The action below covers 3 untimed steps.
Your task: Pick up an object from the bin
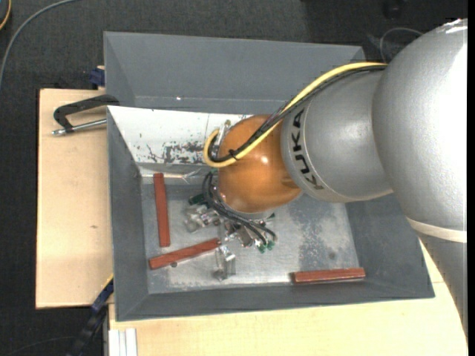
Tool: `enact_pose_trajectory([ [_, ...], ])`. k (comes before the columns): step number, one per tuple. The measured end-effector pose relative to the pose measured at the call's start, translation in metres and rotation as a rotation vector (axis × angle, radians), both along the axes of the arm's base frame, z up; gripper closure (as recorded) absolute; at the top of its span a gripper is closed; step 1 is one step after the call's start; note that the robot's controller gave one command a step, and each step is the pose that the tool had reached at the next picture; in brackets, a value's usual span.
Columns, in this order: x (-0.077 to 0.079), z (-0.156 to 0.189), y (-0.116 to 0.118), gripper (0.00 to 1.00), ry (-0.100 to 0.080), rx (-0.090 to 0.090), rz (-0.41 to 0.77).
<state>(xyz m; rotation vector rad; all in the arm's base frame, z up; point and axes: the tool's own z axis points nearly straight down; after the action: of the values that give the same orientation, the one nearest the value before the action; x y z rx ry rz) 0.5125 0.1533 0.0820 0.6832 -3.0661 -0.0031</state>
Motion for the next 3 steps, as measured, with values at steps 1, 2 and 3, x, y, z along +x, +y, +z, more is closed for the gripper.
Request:
enact_pose_trajectory([
  [1, 0.0000, 0.0000, 0.0000, 1.00, 0.000, 0.000, 0.001],
  [2, 0.0000, 0.0000, 0.0000, 0.00, 0.000, 0.000, 0.000],
  [3, 0.0000, -0.0001, -0.0001, 1.00, 0.000, 0.000, 0.000],
])
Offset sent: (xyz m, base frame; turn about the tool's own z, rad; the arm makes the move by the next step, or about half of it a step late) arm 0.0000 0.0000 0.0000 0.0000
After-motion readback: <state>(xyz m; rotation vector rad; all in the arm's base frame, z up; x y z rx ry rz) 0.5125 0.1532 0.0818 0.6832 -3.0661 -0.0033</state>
